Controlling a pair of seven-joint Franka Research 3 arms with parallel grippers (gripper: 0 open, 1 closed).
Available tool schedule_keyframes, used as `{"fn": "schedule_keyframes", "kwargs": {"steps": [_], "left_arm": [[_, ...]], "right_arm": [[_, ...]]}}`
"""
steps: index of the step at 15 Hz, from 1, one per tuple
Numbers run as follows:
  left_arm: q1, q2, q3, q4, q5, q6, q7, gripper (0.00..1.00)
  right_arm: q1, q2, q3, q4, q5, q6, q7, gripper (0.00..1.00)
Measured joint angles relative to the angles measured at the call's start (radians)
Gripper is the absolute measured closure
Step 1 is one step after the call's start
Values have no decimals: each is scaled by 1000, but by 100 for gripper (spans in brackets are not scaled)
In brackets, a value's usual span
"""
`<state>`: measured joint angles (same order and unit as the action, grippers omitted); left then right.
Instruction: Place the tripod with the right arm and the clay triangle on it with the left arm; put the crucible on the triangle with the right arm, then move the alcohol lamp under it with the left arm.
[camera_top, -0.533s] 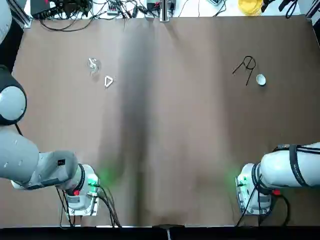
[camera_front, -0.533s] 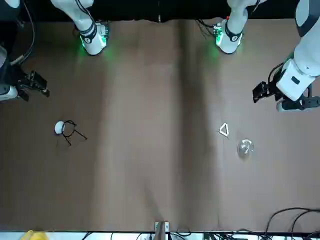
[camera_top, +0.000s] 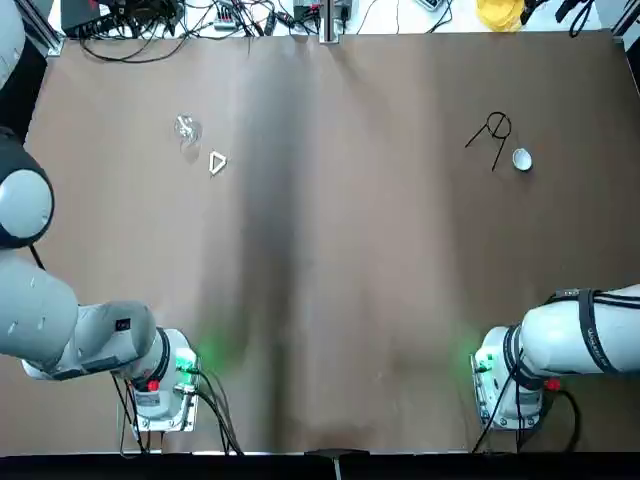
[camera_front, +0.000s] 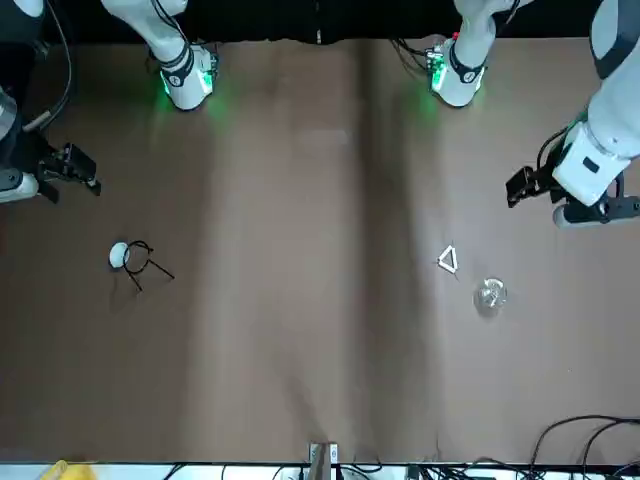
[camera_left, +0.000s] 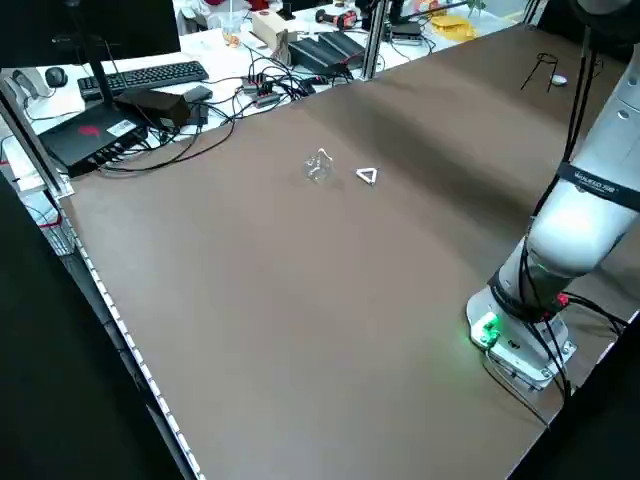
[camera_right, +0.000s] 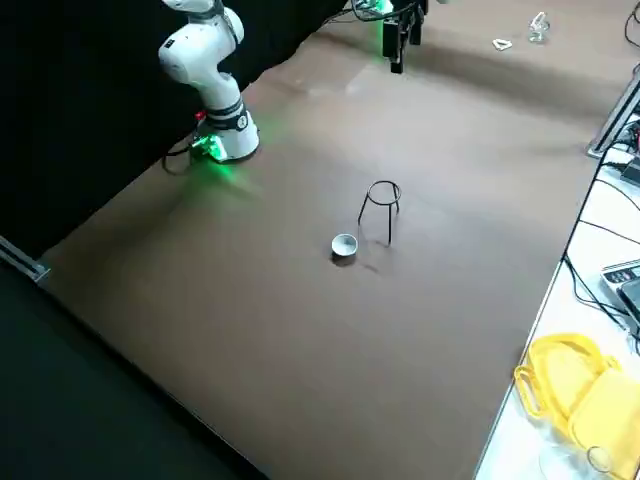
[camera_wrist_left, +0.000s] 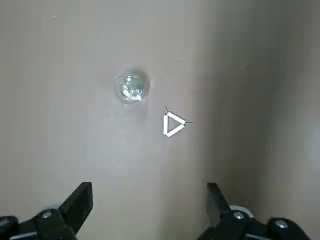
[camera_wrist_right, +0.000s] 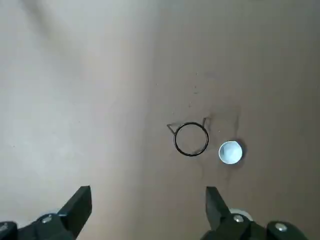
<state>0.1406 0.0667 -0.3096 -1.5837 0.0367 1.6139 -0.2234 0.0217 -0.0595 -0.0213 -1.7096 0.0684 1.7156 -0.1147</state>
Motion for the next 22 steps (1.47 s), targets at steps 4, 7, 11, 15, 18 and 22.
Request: {"fn": "schedule_keyframes", "kwargs": {"steps": [4, 7, 11, 15, 18, 22], "left_arm": [[8, 103, 1, -4, 104, 36, 5, 0], [33, 182, 2, -25, 117, 139, 22, 0], [107, 276, 3, -147, 118, 389, 119, 0], [133, 363, 3, -259, 144, 641, 146, 0], [139, 405, 4, -309, 189, 733, 146, 0], [161, 414, 4, -338, 212, 765, 147, 0]], "right_arm": [[4, 0, 0, -3, 0, -12, 3, 0], [13, 14, 0, -14, -1, -13, 4, 0], [17, 94, 0, -18, 0, 15, 7, 0], [17, 188, -1, -50, 0, 128, 7, 0], [16, 249, -2, -100, 0, 217, 7, 1], [-6, 346, -6, -119, 14, 269, -5, 7]]}}
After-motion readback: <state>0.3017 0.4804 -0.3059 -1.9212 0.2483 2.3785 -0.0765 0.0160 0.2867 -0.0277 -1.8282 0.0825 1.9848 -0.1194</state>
